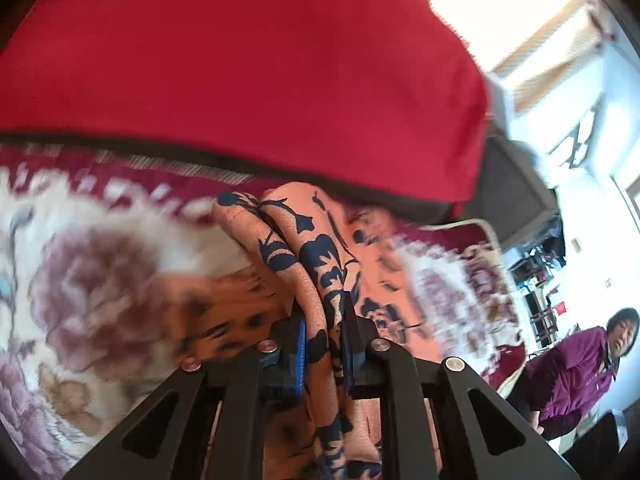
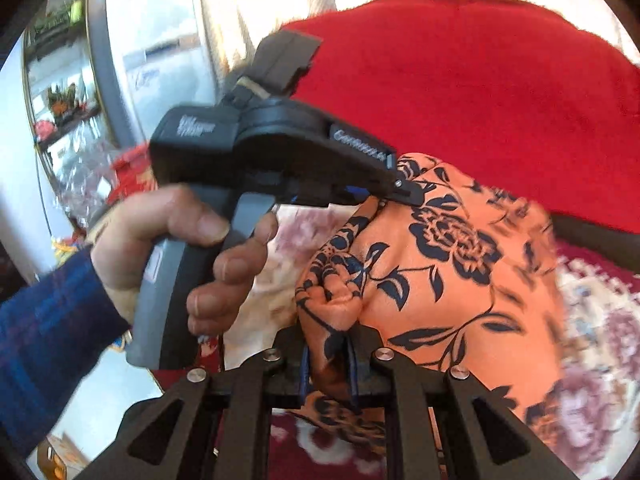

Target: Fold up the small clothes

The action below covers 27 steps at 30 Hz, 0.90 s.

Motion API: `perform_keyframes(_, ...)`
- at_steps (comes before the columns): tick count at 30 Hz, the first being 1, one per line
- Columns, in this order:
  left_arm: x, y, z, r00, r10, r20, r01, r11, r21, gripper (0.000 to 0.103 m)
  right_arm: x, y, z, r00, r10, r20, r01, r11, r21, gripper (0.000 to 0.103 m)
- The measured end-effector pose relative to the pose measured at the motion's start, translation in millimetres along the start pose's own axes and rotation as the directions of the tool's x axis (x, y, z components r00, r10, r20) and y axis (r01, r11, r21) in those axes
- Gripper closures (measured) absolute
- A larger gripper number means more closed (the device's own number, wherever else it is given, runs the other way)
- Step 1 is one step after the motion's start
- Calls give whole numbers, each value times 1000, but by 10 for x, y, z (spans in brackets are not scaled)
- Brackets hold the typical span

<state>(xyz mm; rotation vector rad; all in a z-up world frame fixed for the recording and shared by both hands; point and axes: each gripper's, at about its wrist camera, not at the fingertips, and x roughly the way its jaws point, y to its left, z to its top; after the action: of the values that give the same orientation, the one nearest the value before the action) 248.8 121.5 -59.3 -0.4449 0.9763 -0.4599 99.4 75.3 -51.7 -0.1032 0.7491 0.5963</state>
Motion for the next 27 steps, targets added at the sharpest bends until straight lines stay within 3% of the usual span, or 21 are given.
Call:
perform_keyframes(4, 252, 460, -213, 995, 58, -86, -63, 996, -65, 88, 405, 94, -166, 994, 16, -111, -13, 999, 30, 89)
perform_keyframes(9, 24, 363, -227, 1000, 1, -2, -2, 999, -33, 89, 247, 194, -167, 996, 16, -87, -14, 1000, 17, 89)
perform_keyframes(11, 26, 401, -233, 1000, 6, -5, -6, 999, -37, 89, 168, 262, -262, 996, 17, -83, -16, 1000, 14, 89)
perform_keyframes(15, 134, 594, -374, 999, 24, -48, -29, 995, -98, 87, 390, 219, -434, 989, 27, -146, -24, 1000, 20, 89)
perform_keyframes(17, 128, 627, -397, 998, 43, -44, -49, 990, -130, 72, 459, 220, -541, 986, 31, -163, -30, 1000, 9, 88)
perform_keyframes(18, 103, 643, -391, 997, 67, -41, -73, 986, -148, 56, 456, 230, -598, 987, 27, -155, -29, 1000, -8, 86)
perform_keyframes(19, 75, 663, -396, 994, 99, -39, -104, 981, -165, 49, 446, 240, -603, 989, 25, -147, -28, 999, -17, 86)
perform_keyframes(22, -105, 592, -443, 992, 128, -8, -128, 980, -155, 50, 321, 304, -686, 988, 55, -145, -58, 998, -17, 73)
perform_keyframes(23, -205, 511, -479, 990, 138, 10, -135, 981, -138, 50, 257, 326, -725, 988, 68, -142, -72, 997, -19, 64)
perform_keyframes(24, -315, 412, -528, 992, 120, 35, -115, 987, -116, 50, 256, 442, -828, 987, 83, -140, -87, 996, -20, 46)
perform_keyframes(25, -394, 341, -569, 993, 104, 55, -98, 990, -102, 50, 199, 470, -872, 986, 101, -134, -105, 994, -17, 39)
perform_keyframes(27, -513, 162, -716, 993, 93, 71, -89, 994, -60, 50, 22, 529, -1037, 987, 120, -109, -123, 992, -27, 34)
